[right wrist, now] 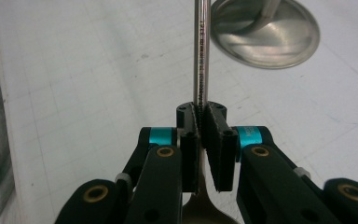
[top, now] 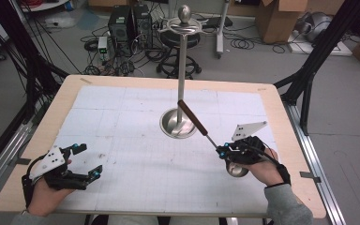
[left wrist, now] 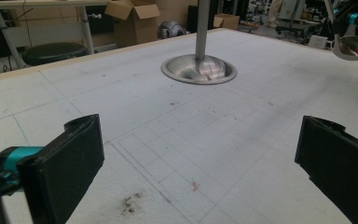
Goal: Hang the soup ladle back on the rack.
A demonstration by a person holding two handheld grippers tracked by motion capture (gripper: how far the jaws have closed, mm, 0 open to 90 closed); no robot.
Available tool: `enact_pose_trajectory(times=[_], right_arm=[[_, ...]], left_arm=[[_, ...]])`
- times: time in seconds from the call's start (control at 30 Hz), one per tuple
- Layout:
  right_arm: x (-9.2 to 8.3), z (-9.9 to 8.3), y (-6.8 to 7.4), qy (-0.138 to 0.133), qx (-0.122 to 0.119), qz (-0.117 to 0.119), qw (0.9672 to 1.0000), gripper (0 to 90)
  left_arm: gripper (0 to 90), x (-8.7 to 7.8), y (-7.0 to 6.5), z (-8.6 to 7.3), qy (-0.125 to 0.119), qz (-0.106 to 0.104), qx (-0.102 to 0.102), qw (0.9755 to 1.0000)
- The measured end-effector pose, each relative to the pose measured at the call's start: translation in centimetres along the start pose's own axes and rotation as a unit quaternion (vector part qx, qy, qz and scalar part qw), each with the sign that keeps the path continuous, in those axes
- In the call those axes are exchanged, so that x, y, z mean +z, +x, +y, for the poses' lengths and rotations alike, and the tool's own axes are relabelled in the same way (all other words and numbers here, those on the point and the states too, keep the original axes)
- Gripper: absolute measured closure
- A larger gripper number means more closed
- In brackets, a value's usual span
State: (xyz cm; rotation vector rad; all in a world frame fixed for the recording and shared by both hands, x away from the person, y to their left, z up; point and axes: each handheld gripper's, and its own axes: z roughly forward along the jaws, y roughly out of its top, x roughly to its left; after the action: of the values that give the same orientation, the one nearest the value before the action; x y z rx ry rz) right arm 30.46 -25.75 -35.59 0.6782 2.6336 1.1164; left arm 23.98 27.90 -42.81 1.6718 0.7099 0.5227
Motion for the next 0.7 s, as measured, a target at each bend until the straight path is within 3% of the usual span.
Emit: enact_pose_trajectory(times=[0.33, 0.7], right_arm=[[-0.5, -0.12, -0.24, -0.027, 0.014, -0.01, 0.9995, 84.8], [-0.98, -0.05, -0.17, -0.063, 0.008, -0.023, 0.9977, 84.9]], left_arm=[[1.7, 0.01, 0.0, -0.01, 0.0, 0.0, -0.001, 1.0], [1.7, 0.01, -0.01, -0.01, 0.0, -0.001, -0.001, 1.0]])
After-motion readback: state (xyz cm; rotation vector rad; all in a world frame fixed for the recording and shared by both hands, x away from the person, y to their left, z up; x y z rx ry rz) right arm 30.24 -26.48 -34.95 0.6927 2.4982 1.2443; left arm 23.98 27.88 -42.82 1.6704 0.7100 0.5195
